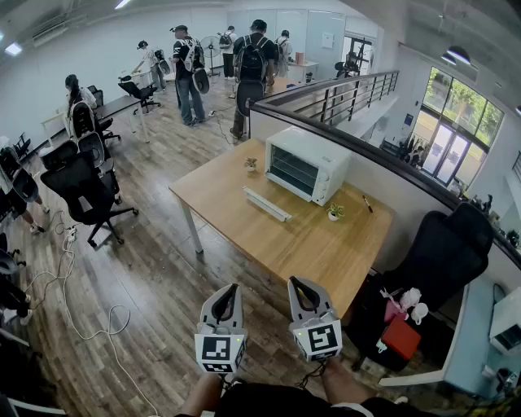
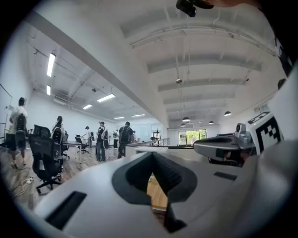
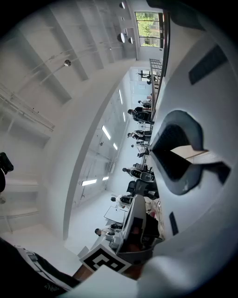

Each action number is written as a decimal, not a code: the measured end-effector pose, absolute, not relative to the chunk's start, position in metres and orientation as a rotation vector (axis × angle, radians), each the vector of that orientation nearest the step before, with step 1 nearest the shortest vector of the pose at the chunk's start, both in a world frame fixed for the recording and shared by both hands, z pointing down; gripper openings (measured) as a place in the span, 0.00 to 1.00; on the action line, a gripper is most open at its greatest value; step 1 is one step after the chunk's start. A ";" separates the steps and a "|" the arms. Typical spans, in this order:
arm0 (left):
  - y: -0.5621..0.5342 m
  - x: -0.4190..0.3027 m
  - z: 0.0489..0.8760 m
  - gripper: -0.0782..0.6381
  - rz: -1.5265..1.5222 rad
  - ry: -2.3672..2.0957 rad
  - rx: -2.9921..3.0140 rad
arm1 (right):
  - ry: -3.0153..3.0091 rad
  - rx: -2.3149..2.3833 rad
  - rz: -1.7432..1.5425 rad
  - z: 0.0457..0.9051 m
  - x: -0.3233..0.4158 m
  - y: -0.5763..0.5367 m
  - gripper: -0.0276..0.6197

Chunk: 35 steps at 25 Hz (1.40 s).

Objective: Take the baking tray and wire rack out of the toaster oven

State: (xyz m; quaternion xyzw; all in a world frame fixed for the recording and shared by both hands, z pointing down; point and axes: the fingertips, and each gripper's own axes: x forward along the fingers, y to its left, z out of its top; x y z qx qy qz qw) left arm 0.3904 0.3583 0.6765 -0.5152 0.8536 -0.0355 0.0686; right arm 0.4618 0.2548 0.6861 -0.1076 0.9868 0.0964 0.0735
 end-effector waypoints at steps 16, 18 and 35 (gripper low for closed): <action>0.392 0.340 0.726 0.58 0.382 2.684 -1.769 | 2.842 -0.110 -0.531 0.722 0.431 0.272 0.59; 0.401 0.334 0.730 0.58 0.396 2.685 -1.785 | 2.849 -0.147 -0.535 0.729 0.427 0.274 0.59; 0.409 0.271 0.742 0.58 0.326 2.670 -1.865 | 2.965 -0.340 -0.389 0.748 0.372 0.281 0.59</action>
